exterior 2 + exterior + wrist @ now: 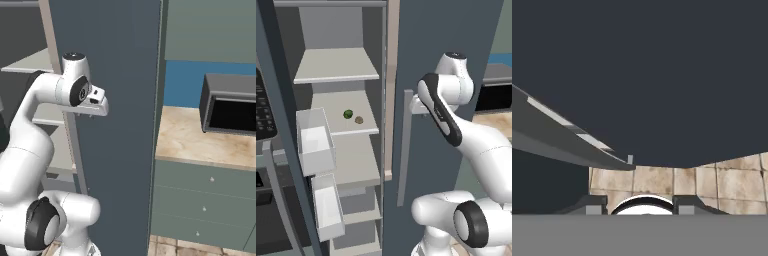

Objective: Take the avocado and garlic out of the freezer and place them in the tupperware container on the counter. Then put the tupperware containing the vegetables back in the freezer.

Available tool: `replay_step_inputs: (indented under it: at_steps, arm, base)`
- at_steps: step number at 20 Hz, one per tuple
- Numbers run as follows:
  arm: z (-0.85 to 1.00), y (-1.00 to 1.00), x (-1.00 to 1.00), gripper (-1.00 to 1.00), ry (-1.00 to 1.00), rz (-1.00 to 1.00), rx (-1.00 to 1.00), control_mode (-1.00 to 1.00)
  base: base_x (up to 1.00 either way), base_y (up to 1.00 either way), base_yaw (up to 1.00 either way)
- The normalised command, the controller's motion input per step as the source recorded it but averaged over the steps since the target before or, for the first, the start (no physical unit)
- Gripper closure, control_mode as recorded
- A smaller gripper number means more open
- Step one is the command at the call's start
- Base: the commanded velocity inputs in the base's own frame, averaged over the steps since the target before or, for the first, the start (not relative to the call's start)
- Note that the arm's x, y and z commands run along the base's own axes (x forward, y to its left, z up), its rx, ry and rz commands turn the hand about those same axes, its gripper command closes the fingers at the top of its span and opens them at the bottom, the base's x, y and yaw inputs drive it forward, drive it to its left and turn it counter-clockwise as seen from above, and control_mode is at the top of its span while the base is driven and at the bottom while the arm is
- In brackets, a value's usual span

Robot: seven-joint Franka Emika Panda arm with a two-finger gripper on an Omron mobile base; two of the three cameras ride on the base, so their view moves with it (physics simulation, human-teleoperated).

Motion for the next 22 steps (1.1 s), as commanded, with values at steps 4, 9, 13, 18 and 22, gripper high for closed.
replay_step_inputs:
  at_steps: [4, 9, 13, 18, 22]
  arm:
    - [0.0, 0.01, -0.13, -1.0, -0.04, 0.0, 0.0, -1.0]
    - [0.0, 0.05, -0.5, -1.0, -0.23, 0.0, -0.01, -1.0]
    - [0.0, 0.12, -0.42, -1.0, -0.21, 0.0, 0.0, -1.0]
    - [0.03, 0.07, -0.34, -1.0, -0.1, 0.0, 0.01, -1.0]
    - [0.03, 0.04, -0.24, -1.0, 0.01, 0.01, 0.04, -1.0]
  base:
    - [0.0, 0.0, 0.0]
    - [0.0, 0.0, 0.0]
    - [0.0, 0.0, 0.0]
    - [0.0, 0.0, 0.0]
    - [0.0, 0.0, 0.0]
